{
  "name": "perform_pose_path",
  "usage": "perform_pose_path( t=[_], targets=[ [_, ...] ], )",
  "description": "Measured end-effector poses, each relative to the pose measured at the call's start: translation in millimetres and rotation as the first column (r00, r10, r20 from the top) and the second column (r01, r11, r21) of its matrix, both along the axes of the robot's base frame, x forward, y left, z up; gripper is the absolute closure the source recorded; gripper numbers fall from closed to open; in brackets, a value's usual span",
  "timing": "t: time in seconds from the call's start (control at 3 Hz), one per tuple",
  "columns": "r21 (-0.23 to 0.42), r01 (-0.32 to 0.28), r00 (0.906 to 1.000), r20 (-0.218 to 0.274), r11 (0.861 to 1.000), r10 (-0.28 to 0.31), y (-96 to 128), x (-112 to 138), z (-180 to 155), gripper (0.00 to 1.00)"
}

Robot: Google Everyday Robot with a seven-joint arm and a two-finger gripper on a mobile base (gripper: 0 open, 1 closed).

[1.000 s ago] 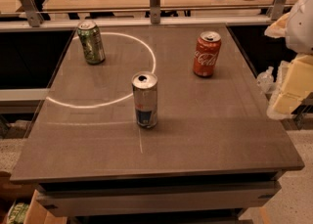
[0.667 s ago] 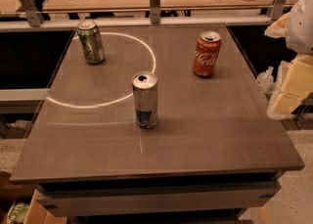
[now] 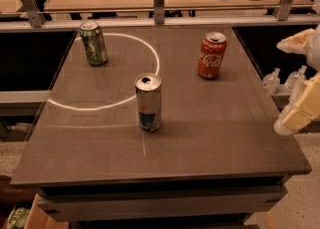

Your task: Knock redbull can over

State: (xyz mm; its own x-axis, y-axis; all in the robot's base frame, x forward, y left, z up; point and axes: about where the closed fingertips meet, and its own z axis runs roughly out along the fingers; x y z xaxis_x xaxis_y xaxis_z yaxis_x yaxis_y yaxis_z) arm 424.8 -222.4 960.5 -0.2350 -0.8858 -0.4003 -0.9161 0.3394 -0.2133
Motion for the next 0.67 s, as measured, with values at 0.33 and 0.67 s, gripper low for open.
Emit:
perform_pose_path(
  t=[0.33, 0.67],
  targets=[
    [0.166, -0.011, 0.9960, 0.090, 0.986, -0.004, -10.1, 0.5, -24.0, 0.00],
    [0.341, -0.112, 0.9849, 0.163, 0.933, 0.059, 5.5, -6.3, -43.1, 0.00]
  ],
)
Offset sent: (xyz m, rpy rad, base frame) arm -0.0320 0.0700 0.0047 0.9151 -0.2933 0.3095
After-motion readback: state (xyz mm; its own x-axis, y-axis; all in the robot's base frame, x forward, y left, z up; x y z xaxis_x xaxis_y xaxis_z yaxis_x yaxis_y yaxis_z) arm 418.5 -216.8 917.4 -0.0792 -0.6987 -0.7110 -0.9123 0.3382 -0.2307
